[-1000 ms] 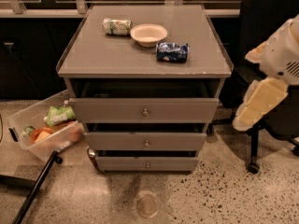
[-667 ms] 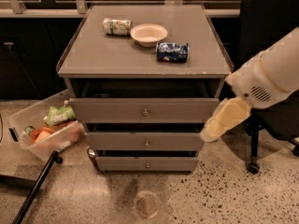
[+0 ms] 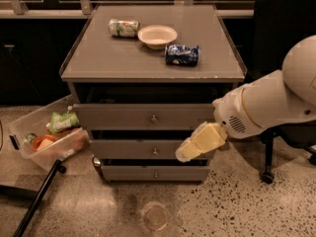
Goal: Open top drawer
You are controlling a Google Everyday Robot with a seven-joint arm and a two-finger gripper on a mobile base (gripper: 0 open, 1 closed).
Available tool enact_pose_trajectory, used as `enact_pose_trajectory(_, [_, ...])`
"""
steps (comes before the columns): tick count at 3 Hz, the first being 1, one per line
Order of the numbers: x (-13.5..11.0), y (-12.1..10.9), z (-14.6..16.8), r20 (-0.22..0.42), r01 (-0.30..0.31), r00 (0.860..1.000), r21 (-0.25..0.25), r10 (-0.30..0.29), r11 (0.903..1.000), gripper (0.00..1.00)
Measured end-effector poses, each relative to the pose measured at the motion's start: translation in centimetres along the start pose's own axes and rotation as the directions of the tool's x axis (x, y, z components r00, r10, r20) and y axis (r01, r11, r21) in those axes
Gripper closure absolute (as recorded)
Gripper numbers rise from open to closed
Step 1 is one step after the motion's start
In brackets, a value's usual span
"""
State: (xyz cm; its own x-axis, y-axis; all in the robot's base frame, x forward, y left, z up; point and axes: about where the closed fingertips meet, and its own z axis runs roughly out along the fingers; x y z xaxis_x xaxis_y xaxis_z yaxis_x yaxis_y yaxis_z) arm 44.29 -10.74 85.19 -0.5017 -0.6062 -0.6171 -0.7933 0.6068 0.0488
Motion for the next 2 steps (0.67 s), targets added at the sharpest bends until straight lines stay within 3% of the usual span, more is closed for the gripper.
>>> enact_pose_trajectory(2, [0.29, -0.59, 0.43, 0.028, -0.027, 0.999, 0.016, 0.026, 0.9995, 0.0])
